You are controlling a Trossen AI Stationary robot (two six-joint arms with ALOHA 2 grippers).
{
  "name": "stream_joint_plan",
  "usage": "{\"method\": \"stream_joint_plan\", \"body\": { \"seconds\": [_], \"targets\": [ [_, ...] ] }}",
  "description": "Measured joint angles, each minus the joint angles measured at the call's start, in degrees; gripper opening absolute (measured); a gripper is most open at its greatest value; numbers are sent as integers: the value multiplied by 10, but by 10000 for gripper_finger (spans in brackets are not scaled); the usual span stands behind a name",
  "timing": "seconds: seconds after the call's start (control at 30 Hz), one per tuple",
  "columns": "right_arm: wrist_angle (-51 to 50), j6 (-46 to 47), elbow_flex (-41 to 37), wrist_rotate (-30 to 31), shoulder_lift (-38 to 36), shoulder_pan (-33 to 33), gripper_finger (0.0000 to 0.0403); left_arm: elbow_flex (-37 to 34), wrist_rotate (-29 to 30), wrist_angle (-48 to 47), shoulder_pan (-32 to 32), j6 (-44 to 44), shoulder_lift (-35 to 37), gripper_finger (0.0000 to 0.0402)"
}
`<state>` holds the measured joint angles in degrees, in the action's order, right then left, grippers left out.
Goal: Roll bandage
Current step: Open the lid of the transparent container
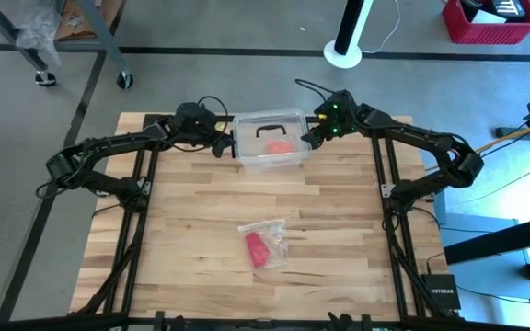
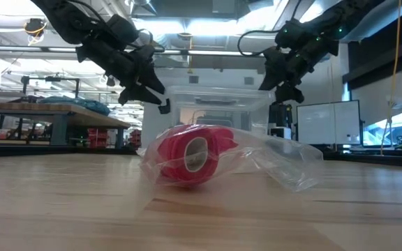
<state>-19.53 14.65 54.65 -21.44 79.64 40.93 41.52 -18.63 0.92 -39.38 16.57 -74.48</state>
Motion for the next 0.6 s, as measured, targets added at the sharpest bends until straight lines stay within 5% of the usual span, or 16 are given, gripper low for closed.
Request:
{"method": "stream_joint_plan", "body": {
  "seconds": [0.6],
  "targets": [
    [-7, 16, 9, -38, -23, -1, 221, 13, -11, 14, 0, 3, 0, 182]
  ]
}}
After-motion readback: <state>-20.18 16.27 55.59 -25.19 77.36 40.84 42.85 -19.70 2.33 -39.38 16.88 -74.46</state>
